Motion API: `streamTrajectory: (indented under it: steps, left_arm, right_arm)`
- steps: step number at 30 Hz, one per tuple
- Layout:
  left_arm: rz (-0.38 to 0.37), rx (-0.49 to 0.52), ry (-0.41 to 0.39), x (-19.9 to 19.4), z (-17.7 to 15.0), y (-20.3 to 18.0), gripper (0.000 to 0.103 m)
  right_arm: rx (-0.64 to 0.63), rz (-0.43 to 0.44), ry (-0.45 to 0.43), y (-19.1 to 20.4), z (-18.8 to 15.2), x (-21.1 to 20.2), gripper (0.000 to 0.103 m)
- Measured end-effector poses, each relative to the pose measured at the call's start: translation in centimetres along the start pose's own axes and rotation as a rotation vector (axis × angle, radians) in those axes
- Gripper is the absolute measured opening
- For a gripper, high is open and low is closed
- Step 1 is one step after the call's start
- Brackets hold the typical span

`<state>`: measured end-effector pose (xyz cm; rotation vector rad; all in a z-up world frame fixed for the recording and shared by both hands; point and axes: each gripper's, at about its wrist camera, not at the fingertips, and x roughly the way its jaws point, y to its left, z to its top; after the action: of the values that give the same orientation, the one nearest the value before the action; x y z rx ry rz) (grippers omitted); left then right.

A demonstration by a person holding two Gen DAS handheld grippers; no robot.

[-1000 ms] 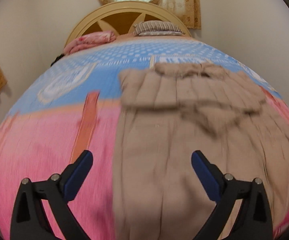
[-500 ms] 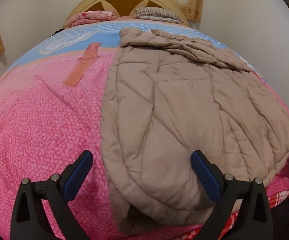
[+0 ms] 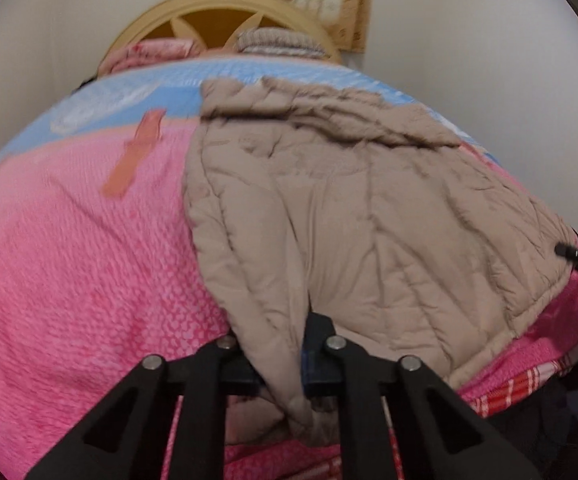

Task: Fold large clothes

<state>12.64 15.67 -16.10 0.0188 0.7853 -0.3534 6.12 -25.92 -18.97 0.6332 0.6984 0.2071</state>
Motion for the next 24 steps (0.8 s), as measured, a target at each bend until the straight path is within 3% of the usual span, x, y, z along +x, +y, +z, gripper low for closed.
streamTrajectory:
  steps: [4,12,15,19,24]
  left_arm:
    - [-0.071,0.011,-0.063,-4.2,0.5,0.0,0.011]
    - [-0.291,-0.055,-0.225,-14.6,2.8,0.8,0.011]
    - [-0.326,-0.037,-0.273,-17.0,4.0,0.1,0.011]
    - [-0.360,-0.045,-0.271,-16.6,7.3,0.9,0.011]
    - [-0.398,-0.089,-0.214,-11.5,12.2,2.9,0.012]
  right_arm:
    - [-0.024,0.058,-0.073,1.5,0.6,-4.1,0.009]
    - [-0.040,0.189,-0.268,4.8,2.0,-14.0,0.009]
    - [-0.078,0.233,-0.358,7.2,3.2,-17.1,0.009]
    - [-0.102,0.239,-0.428,8.9,6.3,-17.7,0.008]
    - [-0.057,0.208,-0.429,8.2,13.0,-12.6,0.008]
